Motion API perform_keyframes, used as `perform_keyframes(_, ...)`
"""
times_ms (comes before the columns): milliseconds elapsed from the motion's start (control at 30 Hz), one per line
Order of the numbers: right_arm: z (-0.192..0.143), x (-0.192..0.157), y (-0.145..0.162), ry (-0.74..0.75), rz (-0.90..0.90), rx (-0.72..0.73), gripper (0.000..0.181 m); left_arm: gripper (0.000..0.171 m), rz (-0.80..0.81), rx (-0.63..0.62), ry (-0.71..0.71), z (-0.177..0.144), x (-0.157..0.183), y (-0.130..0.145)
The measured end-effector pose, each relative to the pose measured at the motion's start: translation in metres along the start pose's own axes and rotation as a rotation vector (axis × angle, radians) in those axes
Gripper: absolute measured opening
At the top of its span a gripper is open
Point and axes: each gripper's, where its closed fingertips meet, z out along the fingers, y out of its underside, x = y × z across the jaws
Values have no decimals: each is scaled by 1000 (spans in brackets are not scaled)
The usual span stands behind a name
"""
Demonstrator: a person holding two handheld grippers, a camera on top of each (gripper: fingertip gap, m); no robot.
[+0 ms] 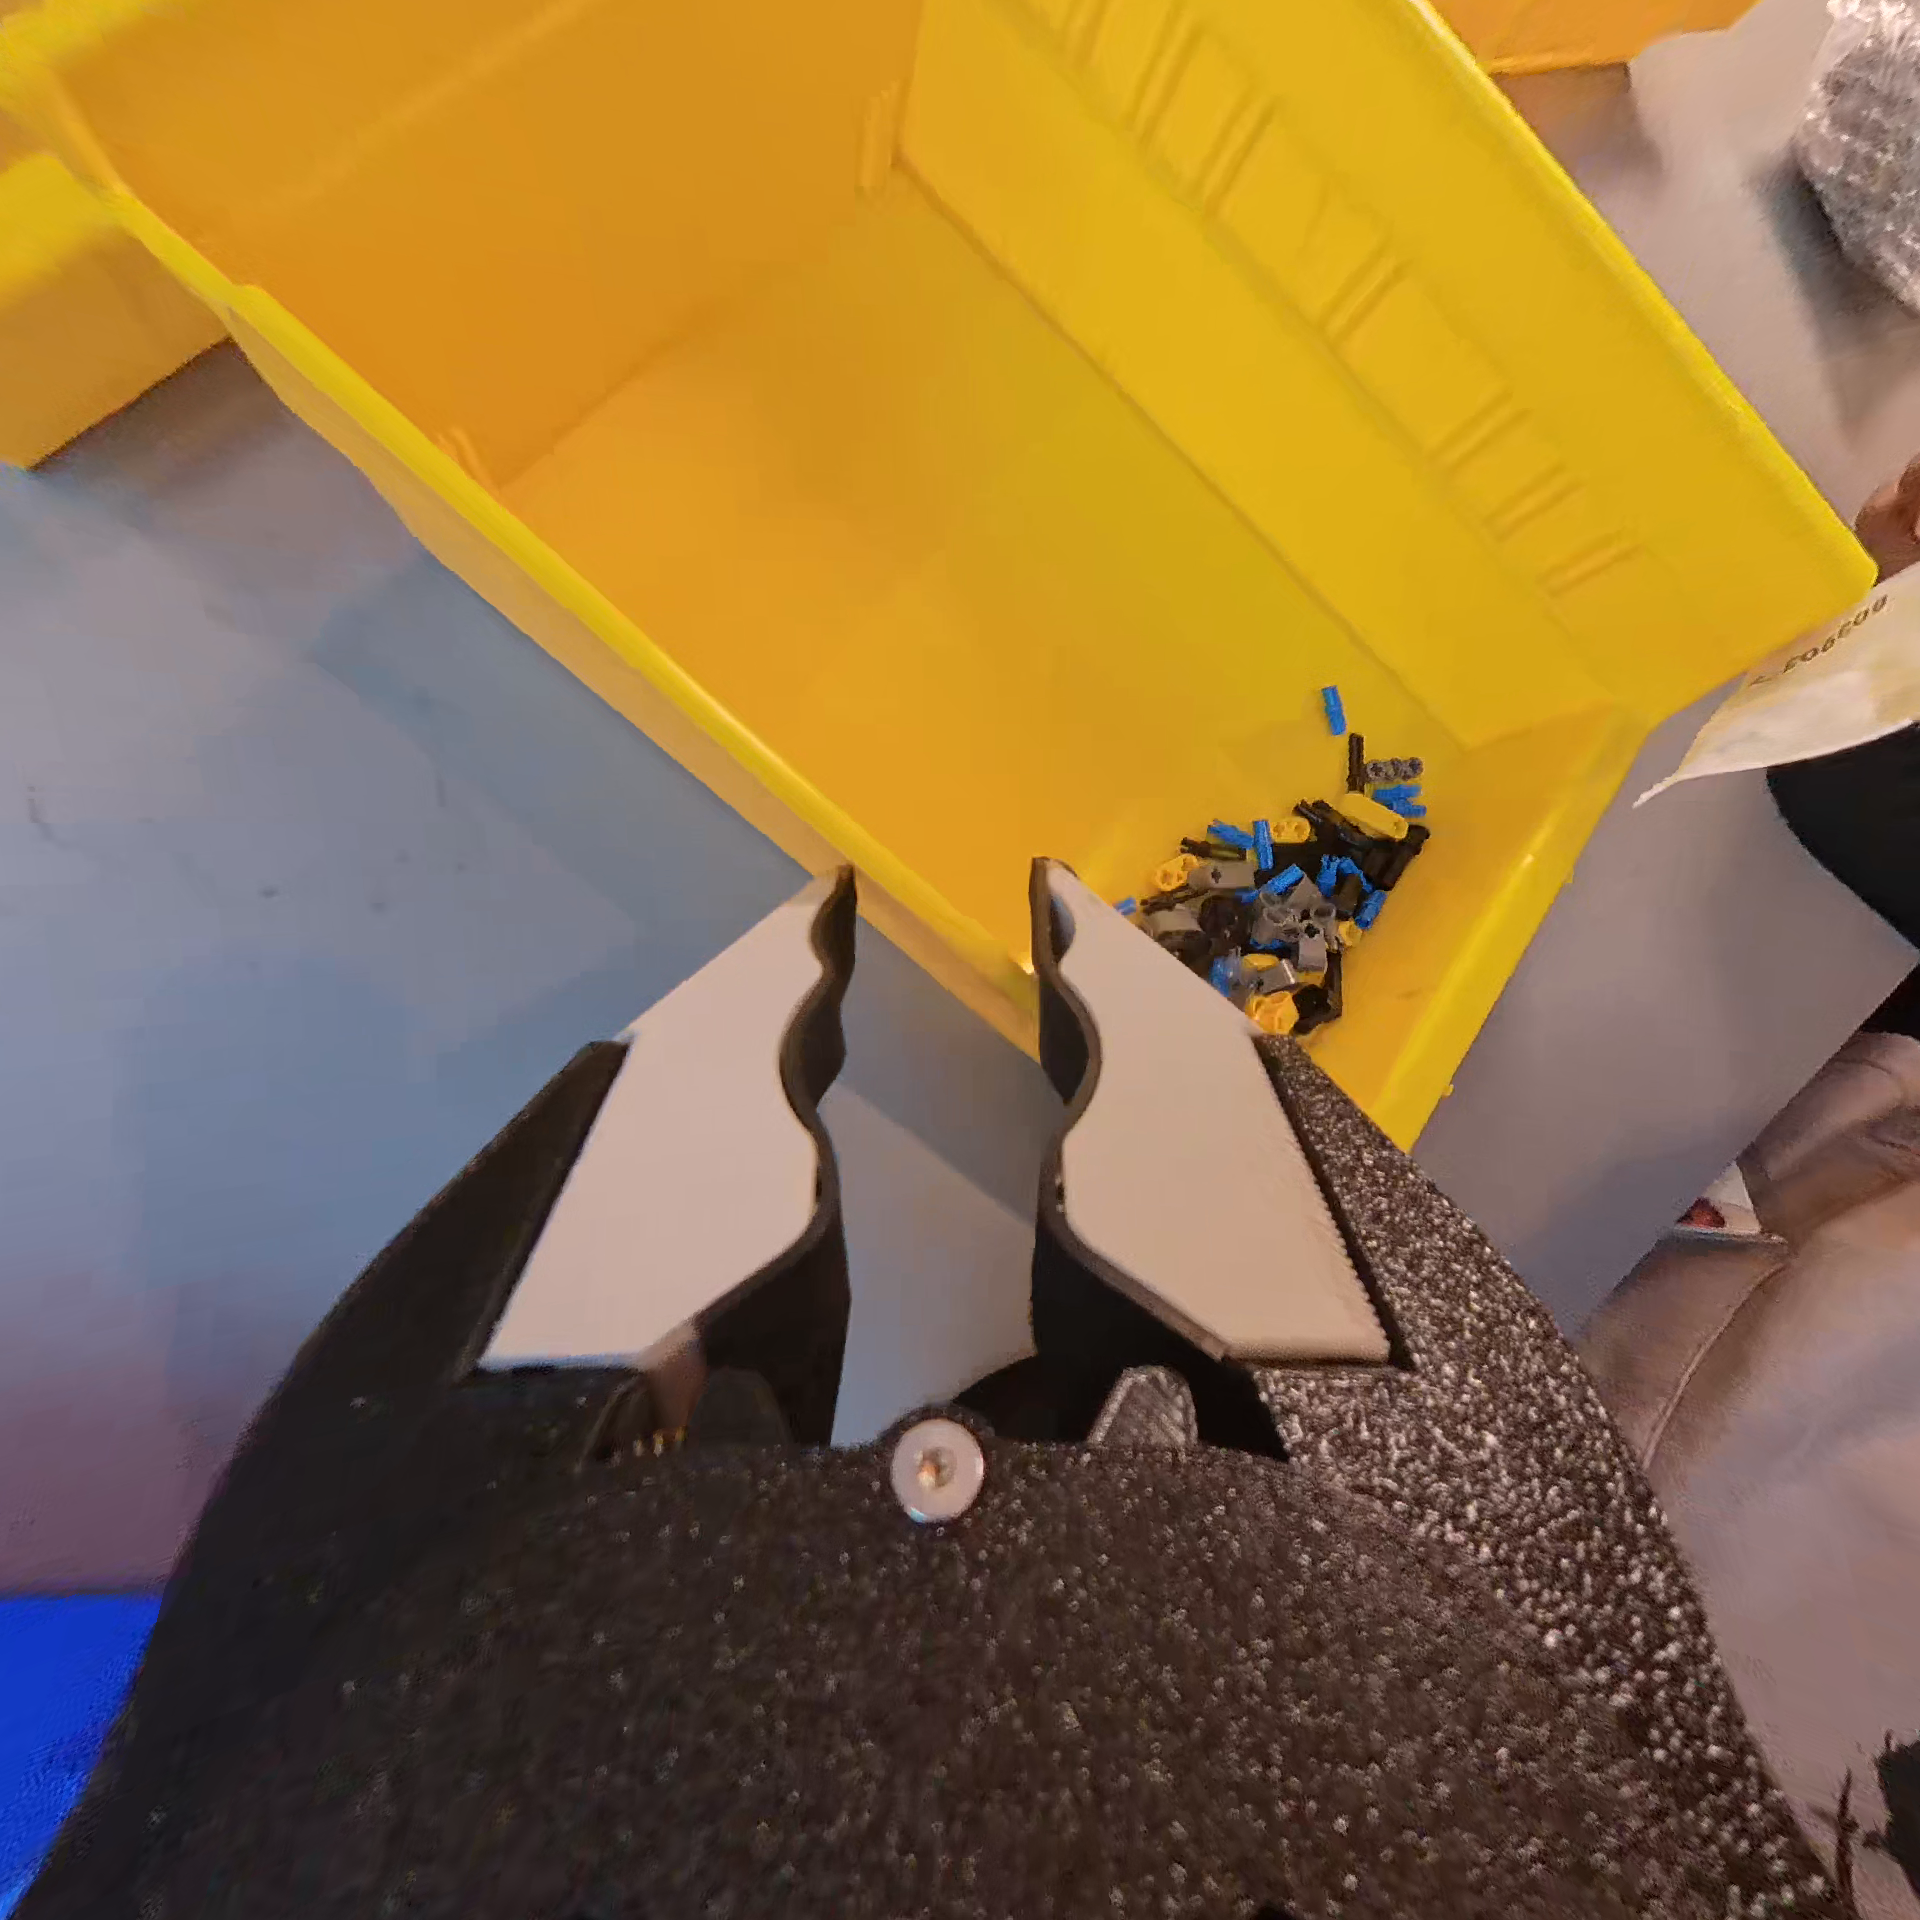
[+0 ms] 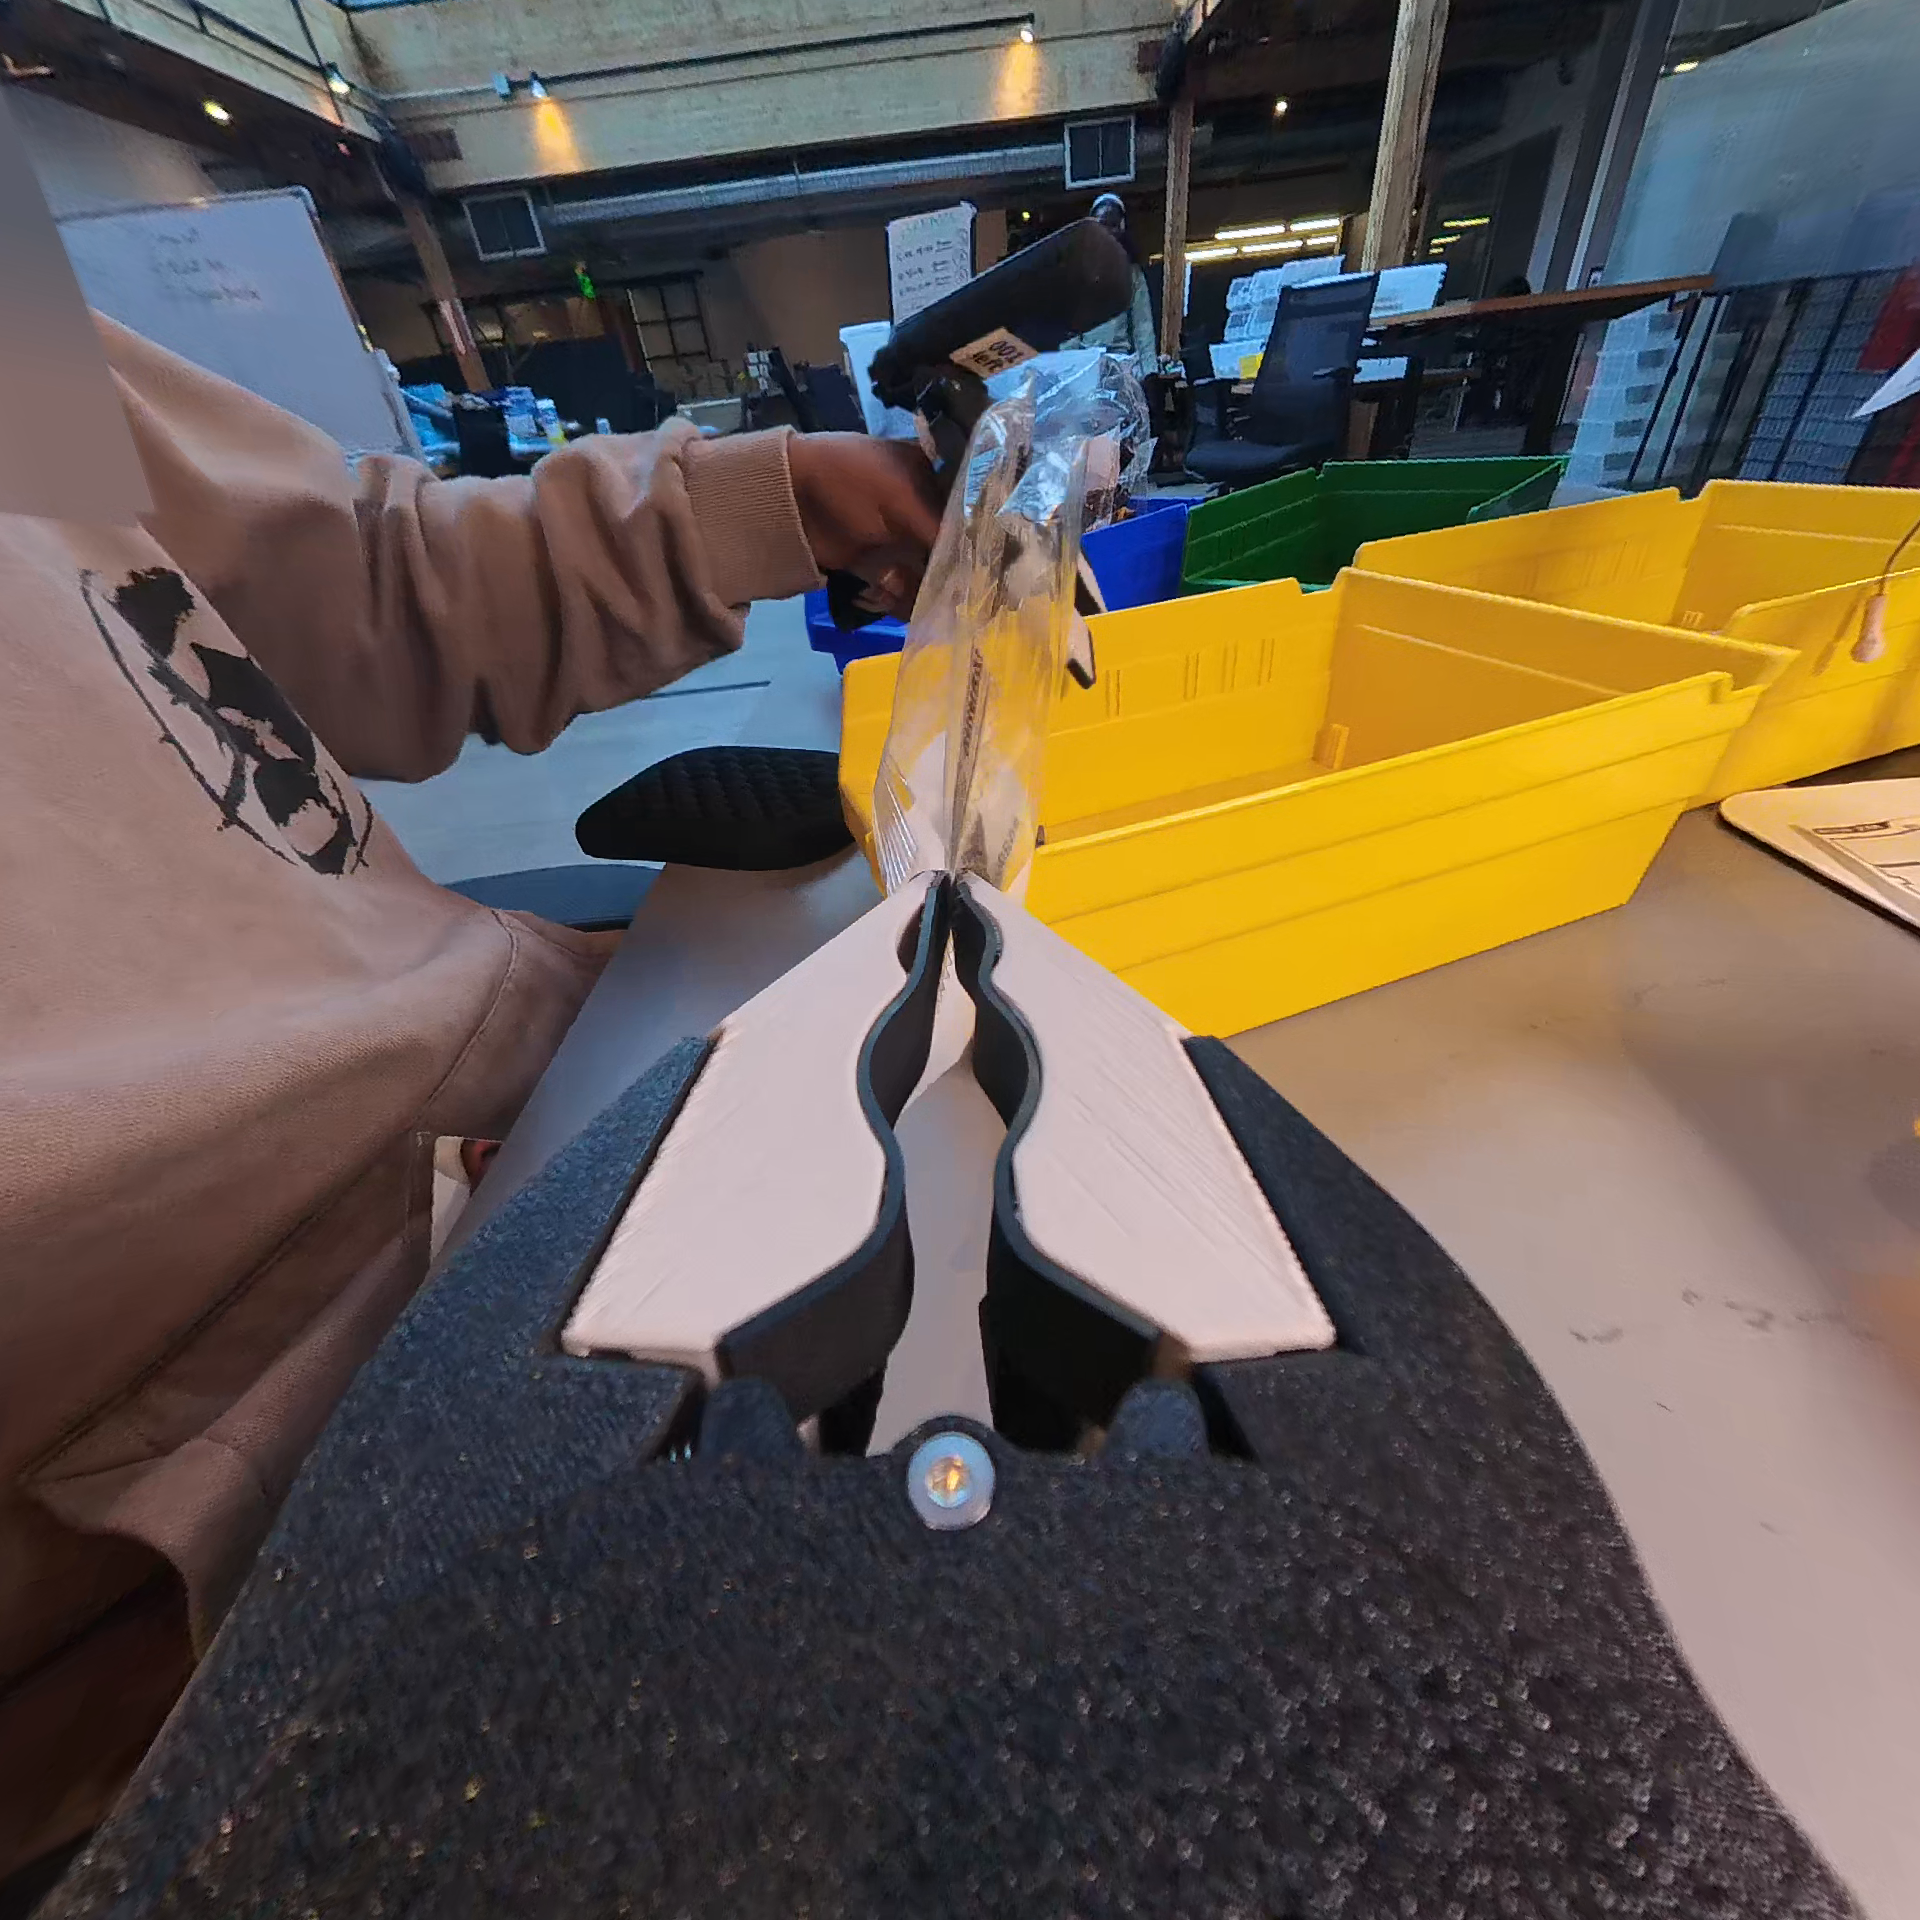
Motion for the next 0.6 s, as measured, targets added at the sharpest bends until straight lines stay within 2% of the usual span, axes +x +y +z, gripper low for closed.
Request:
perform_keyframes(167,-1,0,-2,-5,3,11,0,24,178,-214,-59,-4,-28,-1)
perform_keyframes(267,0,-2,-1,-9,-2,6,0,23,303,-335,-20,-8,-36,2)
perform_keyframes(367,0,-3,0,-13,-6,0,0,20,346,-382,38,-9,-44,1)
perform_keyframes(433,0,-3,0,-14,-3,0,0,15,310,-377,36,-8,-51,-4)
perform_keyframes(500,0,-3,0,-14,-2,-2,0,11,209,-331,23,-3,-56,-14)
perform_keyframes(600,1,-4,1,-18,-3,-8,0,32,77,-299,37,4,-57,-21)
